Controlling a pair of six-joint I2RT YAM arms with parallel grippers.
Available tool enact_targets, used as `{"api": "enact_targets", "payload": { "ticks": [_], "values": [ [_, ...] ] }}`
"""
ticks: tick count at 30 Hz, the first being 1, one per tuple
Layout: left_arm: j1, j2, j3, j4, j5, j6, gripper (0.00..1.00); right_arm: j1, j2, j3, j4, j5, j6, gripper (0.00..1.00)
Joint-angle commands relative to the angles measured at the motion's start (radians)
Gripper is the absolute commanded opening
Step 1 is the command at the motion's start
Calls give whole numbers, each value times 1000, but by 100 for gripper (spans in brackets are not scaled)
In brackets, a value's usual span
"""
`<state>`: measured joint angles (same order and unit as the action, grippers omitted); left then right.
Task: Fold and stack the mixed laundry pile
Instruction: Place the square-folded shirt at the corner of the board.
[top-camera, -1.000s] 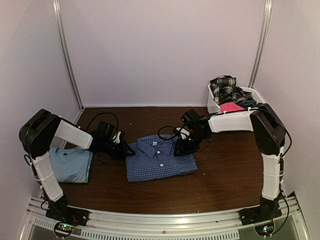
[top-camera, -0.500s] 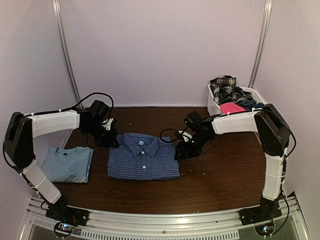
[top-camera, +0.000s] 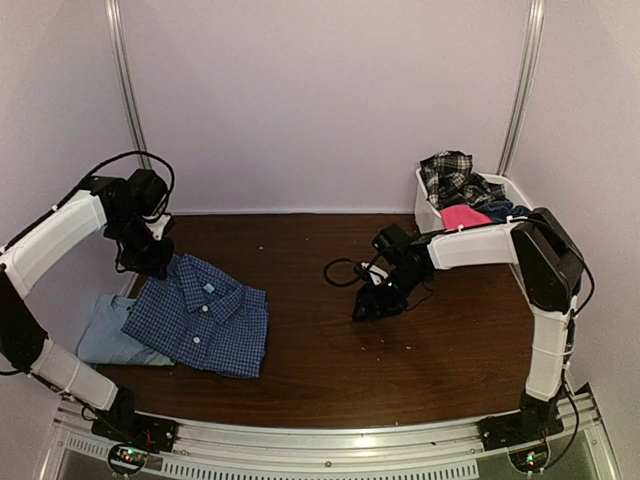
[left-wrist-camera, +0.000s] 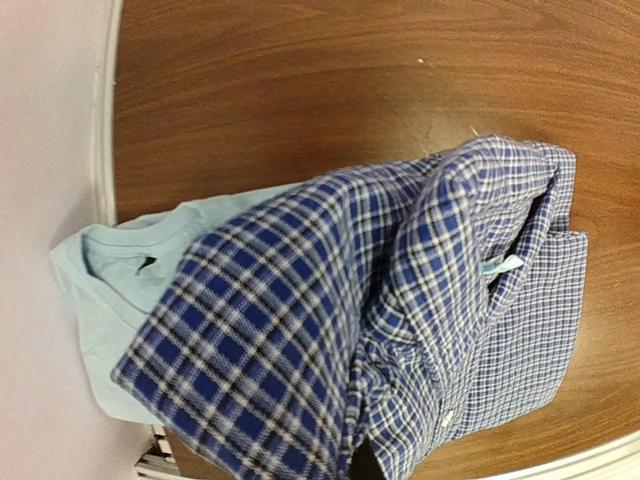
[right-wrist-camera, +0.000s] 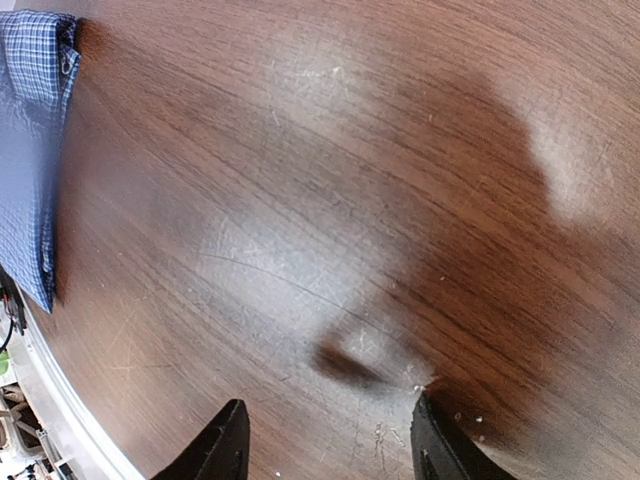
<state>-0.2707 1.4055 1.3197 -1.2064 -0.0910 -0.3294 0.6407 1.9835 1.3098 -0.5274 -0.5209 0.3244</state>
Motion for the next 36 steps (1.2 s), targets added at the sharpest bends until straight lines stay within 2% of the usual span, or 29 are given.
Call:
{"api": "enact_targets", "payload": {
  "ticks": [1,10,19,23,28,36],
  "values": [
    [20,-45,97,-139,-148,83,0,0,9,-16,-33,0,-8,57],
    [25,-123,226,-216,-236,105,0,0,34,2,-54,-12,-19,56],
    [30,-149,293,-253,-278,106,0,0,68,35,-78,-14,-45,56],
    [45,-146,288,-245,-287,116,0,0,81,41,-84,-18,-55,56],
    [70,-111,271,-221,-373,162,0,0,89,50,-102,-20,-72,57],
    [138,-29,162,-121,-467,265,0,-12,85,47,-124,-10,-97,57]
  ]
}}
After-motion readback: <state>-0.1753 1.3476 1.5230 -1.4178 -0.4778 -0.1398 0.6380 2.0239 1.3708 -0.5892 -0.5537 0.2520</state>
